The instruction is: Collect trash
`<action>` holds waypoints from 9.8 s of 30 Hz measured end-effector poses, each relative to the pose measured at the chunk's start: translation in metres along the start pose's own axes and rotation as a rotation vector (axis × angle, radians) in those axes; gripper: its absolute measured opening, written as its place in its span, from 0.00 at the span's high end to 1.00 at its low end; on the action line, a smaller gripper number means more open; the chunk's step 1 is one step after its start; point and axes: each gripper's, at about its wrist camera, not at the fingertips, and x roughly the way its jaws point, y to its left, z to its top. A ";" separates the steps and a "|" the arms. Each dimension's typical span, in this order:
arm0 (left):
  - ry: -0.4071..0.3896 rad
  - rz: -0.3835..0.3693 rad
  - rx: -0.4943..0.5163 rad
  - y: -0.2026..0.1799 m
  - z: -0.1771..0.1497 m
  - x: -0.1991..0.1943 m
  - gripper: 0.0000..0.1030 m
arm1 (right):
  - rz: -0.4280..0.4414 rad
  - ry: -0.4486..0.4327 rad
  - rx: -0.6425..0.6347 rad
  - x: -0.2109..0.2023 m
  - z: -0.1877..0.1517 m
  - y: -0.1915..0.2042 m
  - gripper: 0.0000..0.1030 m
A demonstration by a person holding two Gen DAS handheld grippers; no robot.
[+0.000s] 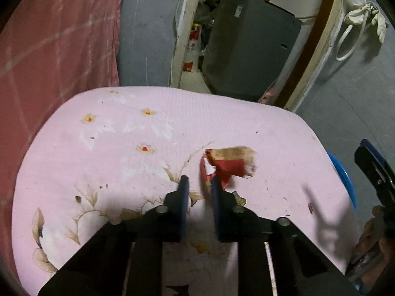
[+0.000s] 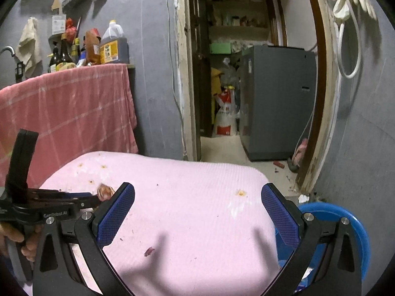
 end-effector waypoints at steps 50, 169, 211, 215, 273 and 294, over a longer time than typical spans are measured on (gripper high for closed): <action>-0.134 0.048 -0.208 0.060 -0.042 -0.061 1.00 | 0.401 0.453 -0.212 0.078 -0.025 0.104 0.83; -0.106 -0.236 0.206 -0.272 -0.045 0.036 0.98 | -0.196 -0.049 0.337 -0.105 -0.066 -0.194 0.72; -0.211 -0.127 0.062 -0.245 -0.032 0.012 0.12 | -0.220 -0.066 0.376 -0.107 -0.065 -0.203 0.20; -0.250 -0.113 0.057 -0.240 -0.030 0.004 0.10 | -0.229 -0.079 0.378 -0.109 -0.064 -0.203 0.13; -0.577 -0.005 0.150 -0.164 -0.101 -0.174 0.02 | -0.321 -0.286 0.128 -0.243 -0.051 -0.059 0.00; -0.550 0.007 0.152 -0.136 -0.187 -0.204 0.02 | -0.322 -0.321 0.099 -0.282 -0.107 -0.001 0.00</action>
